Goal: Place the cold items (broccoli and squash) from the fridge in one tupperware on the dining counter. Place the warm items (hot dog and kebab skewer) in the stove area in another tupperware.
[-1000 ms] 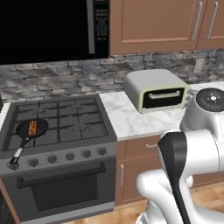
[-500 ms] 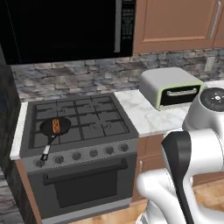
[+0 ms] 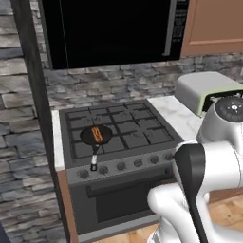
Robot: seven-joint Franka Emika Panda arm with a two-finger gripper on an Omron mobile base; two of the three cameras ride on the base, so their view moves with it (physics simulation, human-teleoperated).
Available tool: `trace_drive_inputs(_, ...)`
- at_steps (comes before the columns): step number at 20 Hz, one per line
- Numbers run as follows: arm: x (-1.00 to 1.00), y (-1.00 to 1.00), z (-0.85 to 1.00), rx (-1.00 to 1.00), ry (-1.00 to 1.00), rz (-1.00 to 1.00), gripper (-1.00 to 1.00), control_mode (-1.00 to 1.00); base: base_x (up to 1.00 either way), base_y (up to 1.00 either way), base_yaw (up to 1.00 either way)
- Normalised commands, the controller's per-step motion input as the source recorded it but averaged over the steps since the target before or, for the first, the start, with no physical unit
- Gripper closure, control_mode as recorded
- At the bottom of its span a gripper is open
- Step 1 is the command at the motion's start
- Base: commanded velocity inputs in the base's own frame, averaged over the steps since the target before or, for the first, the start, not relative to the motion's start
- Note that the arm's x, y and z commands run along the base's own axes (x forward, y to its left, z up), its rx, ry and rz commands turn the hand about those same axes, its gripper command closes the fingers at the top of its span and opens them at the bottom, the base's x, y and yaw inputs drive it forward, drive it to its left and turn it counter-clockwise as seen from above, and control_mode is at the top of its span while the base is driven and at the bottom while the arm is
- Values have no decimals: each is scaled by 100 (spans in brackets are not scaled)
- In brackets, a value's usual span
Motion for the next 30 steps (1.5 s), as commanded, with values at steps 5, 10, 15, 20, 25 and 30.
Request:
trace_drive_inputs(5,0,0,0,0,0,0,-100,100,64,35,0)
trace_drive_inputs(10,0,0,0,0,0,0,-100,100,36,56,0)
trace_drive_inputs(15,0,0,0,0,0,0,-100,100,33,68,0)
trace_drive_inputs(20,70,32,-2,34,0,11,-100,-100,0,0,0)
trace_drive_inputs(25,56,13,-27,25,0,16,-100,-100,0,0,0)
trace_drive_inputs(30,26,38,-38,0,0,0,-100,-100,0,0,0)
